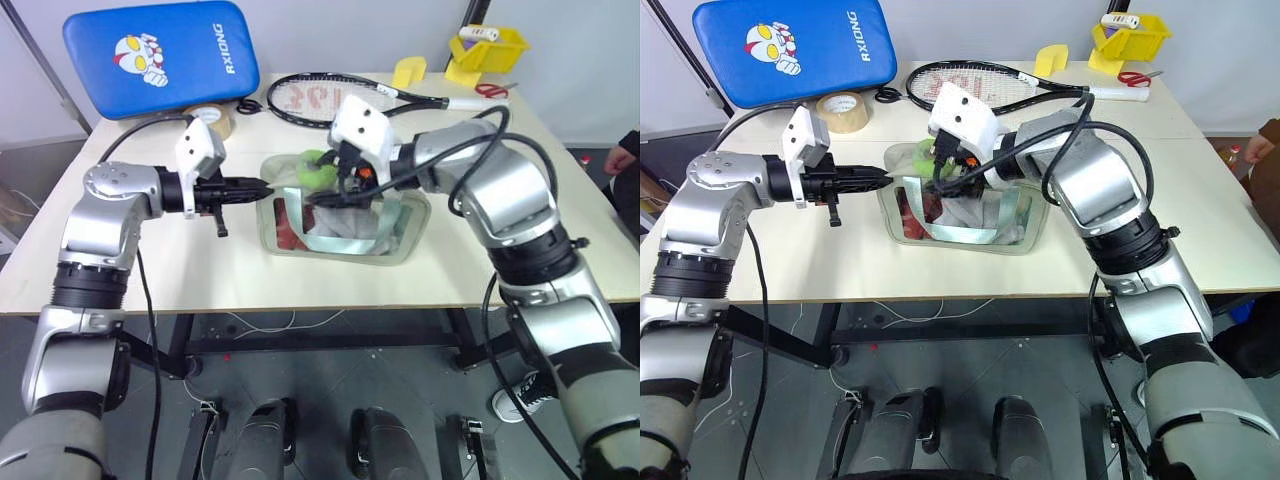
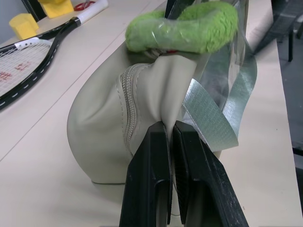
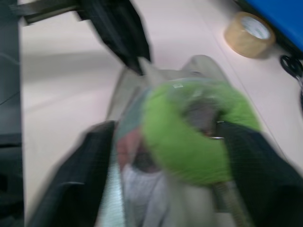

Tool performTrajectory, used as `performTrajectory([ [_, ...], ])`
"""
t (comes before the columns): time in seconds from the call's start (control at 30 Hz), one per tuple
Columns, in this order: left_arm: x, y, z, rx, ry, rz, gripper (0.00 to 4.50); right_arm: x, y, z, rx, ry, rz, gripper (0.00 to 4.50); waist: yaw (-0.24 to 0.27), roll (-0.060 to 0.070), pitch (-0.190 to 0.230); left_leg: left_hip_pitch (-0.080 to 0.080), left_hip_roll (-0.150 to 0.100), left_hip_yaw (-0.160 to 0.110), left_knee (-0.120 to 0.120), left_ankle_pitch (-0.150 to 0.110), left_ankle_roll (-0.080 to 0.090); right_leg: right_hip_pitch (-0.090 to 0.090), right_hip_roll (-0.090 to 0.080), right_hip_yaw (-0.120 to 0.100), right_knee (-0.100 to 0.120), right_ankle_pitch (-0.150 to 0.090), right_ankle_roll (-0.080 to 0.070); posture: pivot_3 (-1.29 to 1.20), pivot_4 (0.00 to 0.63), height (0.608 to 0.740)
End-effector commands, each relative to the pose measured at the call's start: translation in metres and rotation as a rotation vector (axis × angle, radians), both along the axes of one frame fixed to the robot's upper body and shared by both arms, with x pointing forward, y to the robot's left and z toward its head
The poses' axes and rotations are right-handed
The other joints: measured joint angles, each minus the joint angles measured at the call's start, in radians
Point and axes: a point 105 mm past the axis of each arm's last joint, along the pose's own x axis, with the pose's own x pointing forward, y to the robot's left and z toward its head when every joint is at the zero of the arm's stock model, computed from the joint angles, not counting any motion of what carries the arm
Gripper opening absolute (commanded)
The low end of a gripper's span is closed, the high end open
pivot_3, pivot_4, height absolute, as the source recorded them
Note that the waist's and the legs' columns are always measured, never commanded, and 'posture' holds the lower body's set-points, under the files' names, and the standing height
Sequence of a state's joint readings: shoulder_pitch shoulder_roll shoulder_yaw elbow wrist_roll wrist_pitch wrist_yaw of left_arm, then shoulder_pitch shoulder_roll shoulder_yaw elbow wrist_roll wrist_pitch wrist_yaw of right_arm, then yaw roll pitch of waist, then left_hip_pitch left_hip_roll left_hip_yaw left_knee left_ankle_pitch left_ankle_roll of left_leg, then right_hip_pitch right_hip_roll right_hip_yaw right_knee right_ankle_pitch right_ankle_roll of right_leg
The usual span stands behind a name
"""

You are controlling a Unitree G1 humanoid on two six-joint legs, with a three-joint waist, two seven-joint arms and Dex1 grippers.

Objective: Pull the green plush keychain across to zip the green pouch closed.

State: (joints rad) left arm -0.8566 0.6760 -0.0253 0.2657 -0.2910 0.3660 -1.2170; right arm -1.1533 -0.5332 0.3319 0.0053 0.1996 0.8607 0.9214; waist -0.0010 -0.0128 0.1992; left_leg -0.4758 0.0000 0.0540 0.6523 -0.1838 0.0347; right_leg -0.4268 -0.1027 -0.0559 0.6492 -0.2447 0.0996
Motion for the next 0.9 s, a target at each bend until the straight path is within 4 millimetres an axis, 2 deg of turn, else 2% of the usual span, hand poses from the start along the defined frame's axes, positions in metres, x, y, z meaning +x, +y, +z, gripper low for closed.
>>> performTrajectory([
  [0.03, -0.003, 0.001, 0.001, 0.013, -0.009, 0.001, 0.0, 0.0, -0.011, 0.028, 0.063, -0.049, -0.042, 1.09, 0.0, 0.0, 0.0, 0.0, 0.0, 0.0, 0.0, 0.0, 0.0, 0.0, 0.0, 0.0, 0.0, 0.0, 0.0, 0.0, 0.15, 0.74],
  [0.1, -0.003, 0.002, 0.001, 0.013, -0.008, 0.005, 0.0, -0.001, -0.016, 0.034, 0.1, -0.033, -0.059, 0.07, 0.002, 0.0, 0.0, 0.0, 0.0, 0.0, 0.0, 0.0, 0.0, 0.0, 0.0, 0.0, 0.0, 0.0, 0.0, 0.0, 0.15, 0.74],
  [0.23, -0.003, 0.002, 0.0, 0.009, -0.01, 0.01, 0.0, -0.002, -0.033, 0.04, 0.138, -0.013, -0.103, 0.03, 0.004, 0.0, 0.0, 0.0, 0.0, 0.0, 0.0, 0.0, 0.0, 0.0, 0.0, 0.0, 0.0, 0.0, 0.0, 0.0, 0.15, 0.74],
  [0.37, 0.0, 0.005, 0.002, -0.001, -0.018, 0.04, 0.0, 0.014, -0.09, 0.038, 0.131, -0.025, -0.324, 0.03, 0.009, 0.0, 0.0, 0.0, 0.0, 0.0, 0.0, 0.0, 0.0, 0.0, 0.0, 0.0, 0.0, 0.0, 0.0, 0.0, 0.15, 0.74],
  [0.53, 0.001, 0.014, 0.003, -0.009, -0.022, 0.084, 0.0, 0.018, -0.199, 0.017, -0.127, -0.12, -0.682, 0.03, 0.015, 0.0, 0.0, 0.0, 0.0, 0.001, 0.0, 0.0, 0.0, 0.0, 0.0, 0.0, -0.001, 0.0, 0.0, 0.0, 0.15, 0.74],
  [0.63, -0.001, 0.017, 0.002, -0.014, -0.015, 0.098, 0.0, 0.014, -0.237, 0.018, -0.175, -0.164, -0.809, 0.03, 0.005, 0.0, 0.0, 0.0, 0.0, 0.002, 0.0, 0.0, 0.0, 0.0, -0.001, 0.001, -0.001, 0.0, 0.0, 0.0, 0.15, 0.74],
  [0.7, -0.002, 0.019, 0.001, -0.015, -0.011, 0.104, 0.0, 0.011, -0.251, 0.013, -0.194, -0.168, -0.86, 0.03, -0.009, 0.001, 0.0, 0.003, 0.0, 0.003, -0.002, 0.0, 0.0, 0.0, -0.001, 0.002, -0.001, 0.0, 0.0, 0.0, 0.15, 0.74],
  [0.77, -0.002, 0.019, 0.001, -0.022, -0.01, 0.115, 0.0, 0.012, -0.256, -0.003, -0.228, -0.145, -0.881, 0.03, -0.014, 0.001, 0.0, 0.003, 0.002, 0.003, -0.003, 0.0, 0.0, -0.001, 0.0, 0.002, -0.001, 0.0, 0.0, 0.0, 0.15, 0.74],
  [0.83, -0.003, 0.02, 0.002, -0.025, -0.011, 0.119, 0.0, 0.01, -0.246, -0.019, -0.247, -0.119, -0.831, 0.03, -0.011, 0.001, 0.0, 0.003, 0.003, 0.003, -0.004, 0.0, 0.0, -0.001, 0.001, 0.002, -0.001, 0.0, 0.0, 0.0, 0.15, 0.74],
  [0.9, -0.004, 0.02, 0.002, -0.027, -0.009, 0.124, 0.0, 0.007, -0.224, -0.04, -0.211, -0.054, -0.75, 0.03, -0.01, 0.001, 0.0, 0.003, 0.004, 0.003, -0.003, 0.0, 0.0, -0.001, 0.002, 0.002, 0.0, 0.0, 0.0, 0.0, 0.15, 0.74],
])
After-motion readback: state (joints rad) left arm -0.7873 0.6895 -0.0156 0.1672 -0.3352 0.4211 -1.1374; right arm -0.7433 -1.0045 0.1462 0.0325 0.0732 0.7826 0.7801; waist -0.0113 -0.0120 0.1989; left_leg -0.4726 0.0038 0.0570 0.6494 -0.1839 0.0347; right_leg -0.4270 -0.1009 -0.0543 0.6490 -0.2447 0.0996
